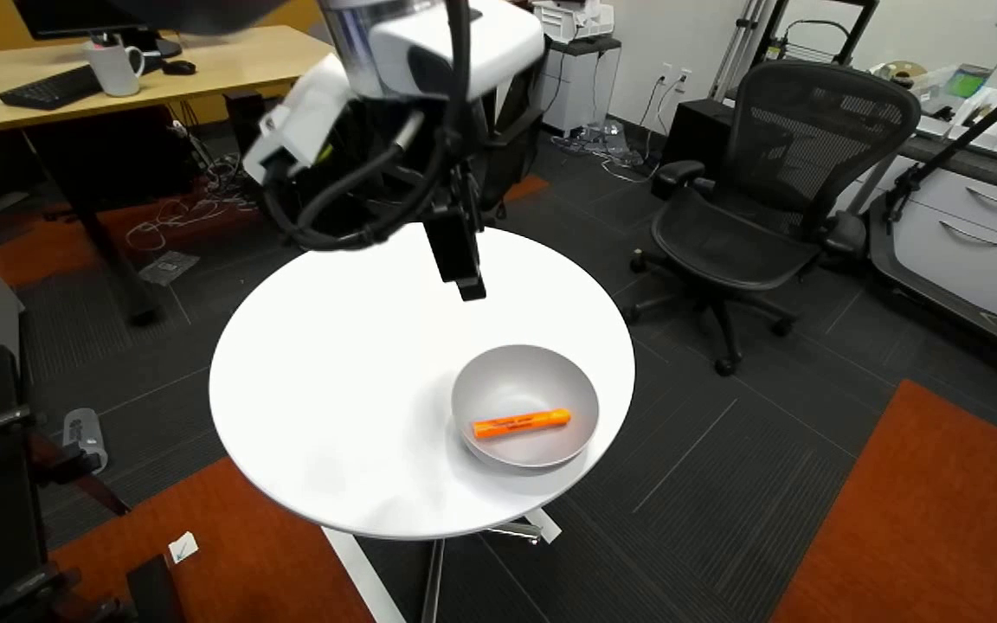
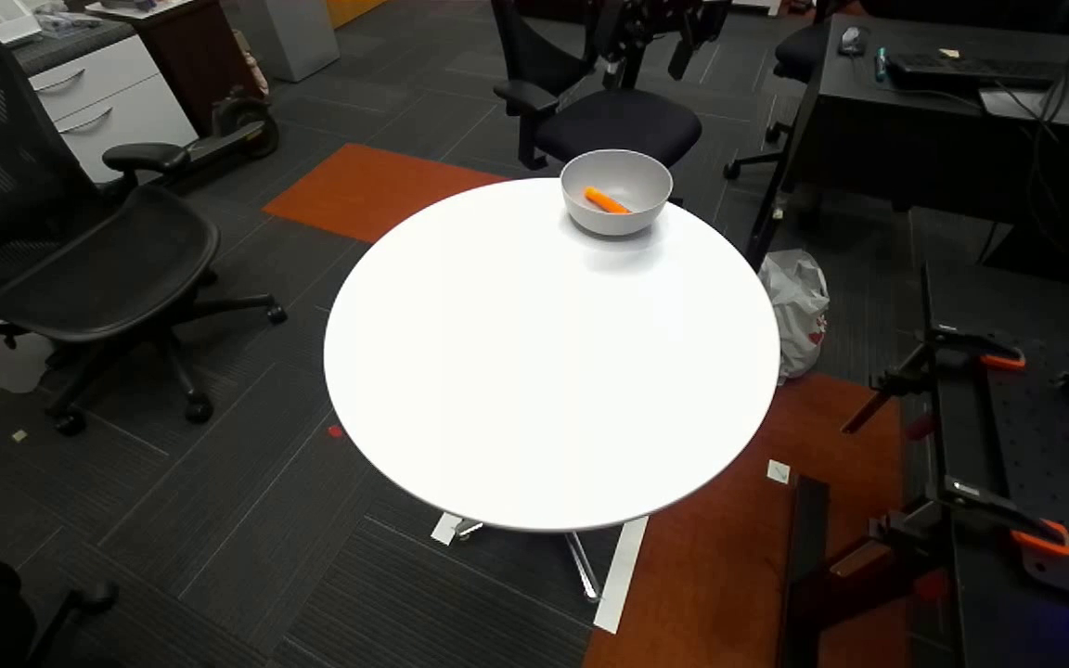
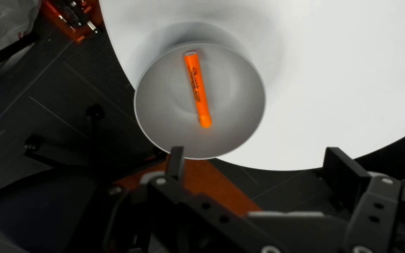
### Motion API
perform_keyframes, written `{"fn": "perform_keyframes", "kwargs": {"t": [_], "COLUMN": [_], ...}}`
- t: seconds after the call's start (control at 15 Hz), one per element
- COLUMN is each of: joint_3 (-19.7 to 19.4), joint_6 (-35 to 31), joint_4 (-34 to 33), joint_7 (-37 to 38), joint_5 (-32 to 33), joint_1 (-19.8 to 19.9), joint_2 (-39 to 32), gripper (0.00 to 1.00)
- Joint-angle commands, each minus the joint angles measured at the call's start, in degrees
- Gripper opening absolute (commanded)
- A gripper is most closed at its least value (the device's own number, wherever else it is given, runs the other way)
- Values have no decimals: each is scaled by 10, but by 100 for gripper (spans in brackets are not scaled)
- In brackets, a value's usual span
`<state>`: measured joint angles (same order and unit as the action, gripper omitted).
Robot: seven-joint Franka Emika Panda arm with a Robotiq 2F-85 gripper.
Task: Get the orange marker and put it on the table
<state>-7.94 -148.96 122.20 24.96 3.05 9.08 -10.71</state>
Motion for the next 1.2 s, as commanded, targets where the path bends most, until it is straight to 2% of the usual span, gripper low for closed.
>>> {"fn": "perform_keyframes", "kwargs": {"t": [0.0,0.27,0.33,0.53,0.93,1.13], "joint_3": [-25,-33,-41,-42,-39,-50], "joint_6": [1,23,3,3,11,18], "joint_4": [-60,-104,-69,-90,-107,-118], "joint_7": [-1,-19,-10,-14,-19,-34], "joint_5": [-7,-24,-16,-22,-34,-15], "joint_1": [-6,-3,-12,-12,-3,-8], "joint_2": [-79,-144,-114,-145,-160,-188], "gripper": [100,100,100,100,100,100]}}
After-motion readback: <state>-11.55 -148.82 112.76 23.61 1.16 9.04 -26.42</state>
